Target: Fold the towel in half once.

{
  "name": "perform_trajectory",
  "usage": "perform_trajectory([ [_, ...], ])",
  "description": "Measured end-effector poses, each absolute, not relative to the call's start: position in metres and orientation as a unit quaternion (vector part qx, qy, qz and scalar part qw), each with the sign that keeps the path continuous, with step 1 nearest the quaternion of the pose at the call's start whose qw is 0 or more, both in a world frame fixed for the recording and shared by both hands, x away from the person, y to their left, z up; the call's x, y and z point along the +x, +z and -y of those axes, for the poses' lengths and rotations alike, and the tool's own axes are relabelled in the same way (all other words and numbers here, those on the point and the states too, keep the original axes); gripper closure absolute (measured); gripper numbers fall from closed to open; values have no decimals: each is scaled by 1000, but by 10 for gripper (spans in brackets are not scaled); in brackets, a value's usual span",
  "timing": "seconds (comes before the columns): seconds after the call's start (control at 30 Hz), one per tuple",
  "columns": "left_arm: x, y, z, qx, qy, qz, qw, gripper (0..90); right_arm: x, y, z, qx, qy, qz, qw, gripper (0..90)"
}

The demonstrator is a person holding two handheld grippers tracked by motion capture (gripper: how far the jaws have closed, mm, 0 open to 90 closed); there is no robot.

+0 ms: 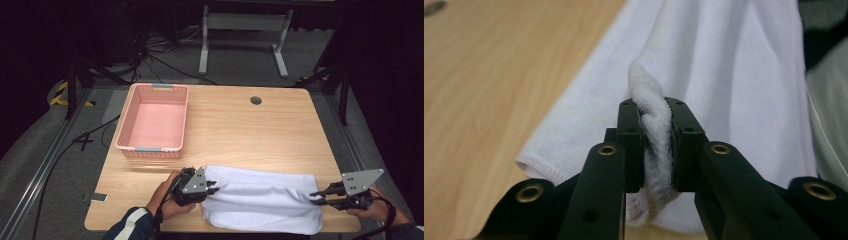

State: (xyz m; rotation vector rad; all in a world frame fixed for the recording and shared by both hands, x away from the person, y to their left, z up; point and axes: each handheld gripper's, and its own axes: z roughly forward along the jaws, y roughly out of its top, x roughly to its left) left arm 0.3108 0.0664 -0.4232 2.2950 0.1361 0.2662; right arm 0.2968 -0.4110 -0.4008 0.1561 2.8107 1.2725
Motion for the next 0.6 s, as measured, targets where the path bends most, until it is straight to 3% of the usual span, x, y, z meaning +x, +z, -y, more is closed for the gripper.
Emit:
perform_trajectory([
  [0.2,306,-444,-67,928,89,-61,356,791,284,-433,410,38,347,-936,-47,807],
  [0.3,312,-454,-62,934,105,-56,338,793,287,-440,409,46,336,-940,-40,811],
  [0.4,318,-453,-58,934,125,-63,330,794,291,-438,408,52,322,-945,6,816],
  [0.5,335,-451,-53,933,149,-77,320,796,301,-434,409,81,319,-941,84,822],
  [0.6,349,-448,-51,927,174,-93,320,796,314,-431,411,100,333,-930,117,822],
])
